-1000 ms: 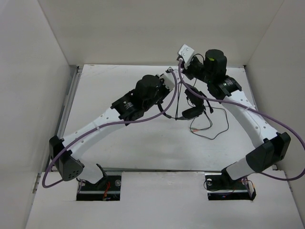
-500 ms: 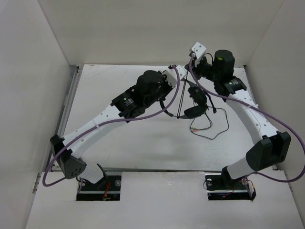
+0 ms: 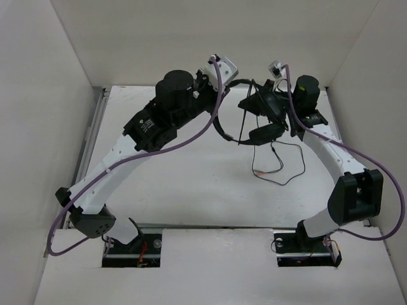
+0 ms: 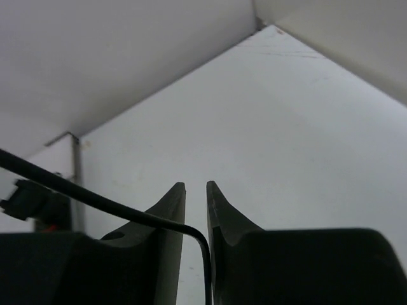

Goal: Wrap the headphones

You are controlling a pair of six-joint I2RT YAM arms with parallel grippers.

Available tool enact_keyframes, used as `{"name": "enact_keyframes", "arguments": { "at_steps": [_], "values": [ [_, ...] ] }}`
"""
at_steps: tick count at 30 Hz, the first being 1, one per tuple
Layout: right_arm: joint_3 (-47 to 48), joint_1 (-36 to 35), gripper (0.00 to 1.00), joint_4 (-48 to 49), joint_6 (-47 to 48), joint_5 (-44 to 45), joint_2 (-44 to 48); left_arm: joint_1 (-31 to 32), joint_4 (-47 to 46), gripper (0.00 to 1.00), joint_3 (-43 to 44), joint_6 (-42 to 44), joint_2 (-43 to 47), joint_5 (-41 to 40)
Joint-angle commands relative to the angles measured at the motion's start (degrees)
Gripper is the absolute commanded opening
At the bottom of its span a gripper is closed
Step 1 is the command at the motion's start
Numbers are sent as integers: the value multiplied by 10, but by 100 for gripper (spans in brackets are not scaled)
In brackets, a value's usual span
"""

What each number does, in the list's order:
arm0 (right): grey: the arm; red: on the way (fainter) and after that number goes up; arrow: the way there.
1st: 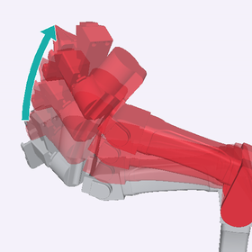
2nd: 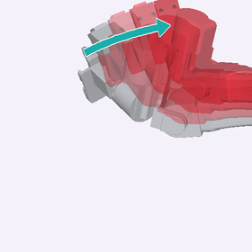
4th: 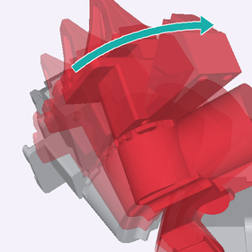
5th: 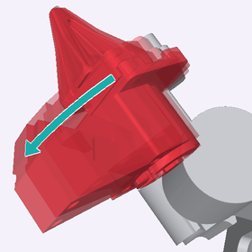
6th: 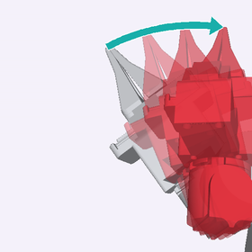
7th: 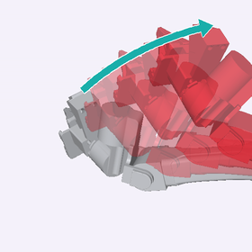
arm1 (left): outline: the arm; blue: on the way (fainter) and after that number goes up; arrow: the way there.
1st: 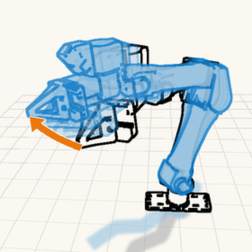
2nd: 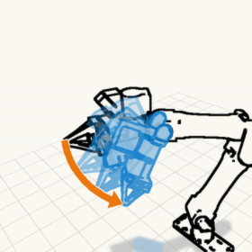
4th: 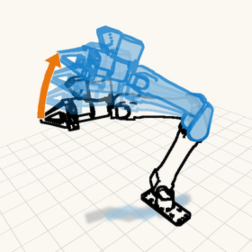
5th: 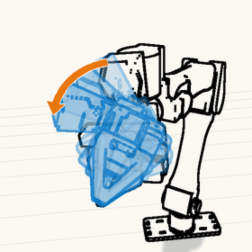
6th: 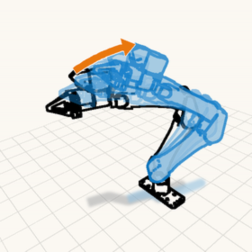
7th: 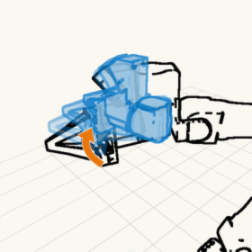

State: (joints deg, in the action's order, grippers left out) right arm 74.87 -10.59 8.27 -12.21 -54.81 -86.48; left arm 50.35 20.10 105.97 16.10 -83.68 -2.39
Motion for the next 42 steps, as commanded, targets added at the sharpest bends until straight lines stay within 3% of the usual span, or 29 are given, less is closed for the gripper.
{"name": "enact_keyframes", "arguments": {
  "at_steps": [1, 9, 15, 20, 23, 25, 27, 29, 35, 42],
  "values": [
    [-38, -4, 27, 184, -176, -69, -4, -6, -30, 0, 66, -34, 1, 27],
    [-130, -61, 43, 425, -411, -59, -20, -52, -35, 0, 163, -75, -32, 30],
    [-190, -132, 49, 460, -417, -67, -26, -107, -63, 0, 191, -70, -39, -2],
    [-237, -177, 45, 444, -349, -87, -13, -167, -123, 0, 180, -55, -31, -83],
    [-246, -199, 33, 392, -289, -99, 0, -187, -171, 0, 150, -40, -22, -138],
    [-236, -206, 16, 360, -255, -105, 9, -190, -209, 0, 122, -7, -15, -173],
    [-219, -209, 6, 317, -224, -108, 15, -191, -253, 0, 98, 24, -10, -209],
    [-197, -210, 0, 262, -188, -107, 21, -192, -297, 0, 75, 57, -9, -236],
    [-114, -210, 0, 42, -34, -62, 46, -192, -374, 0, 7, 119, 0, -274],
    [71, -253, 0, -298, 246, 80, 54, -193, -441, 0, -92, 190, -3, -300]
  ]
}}
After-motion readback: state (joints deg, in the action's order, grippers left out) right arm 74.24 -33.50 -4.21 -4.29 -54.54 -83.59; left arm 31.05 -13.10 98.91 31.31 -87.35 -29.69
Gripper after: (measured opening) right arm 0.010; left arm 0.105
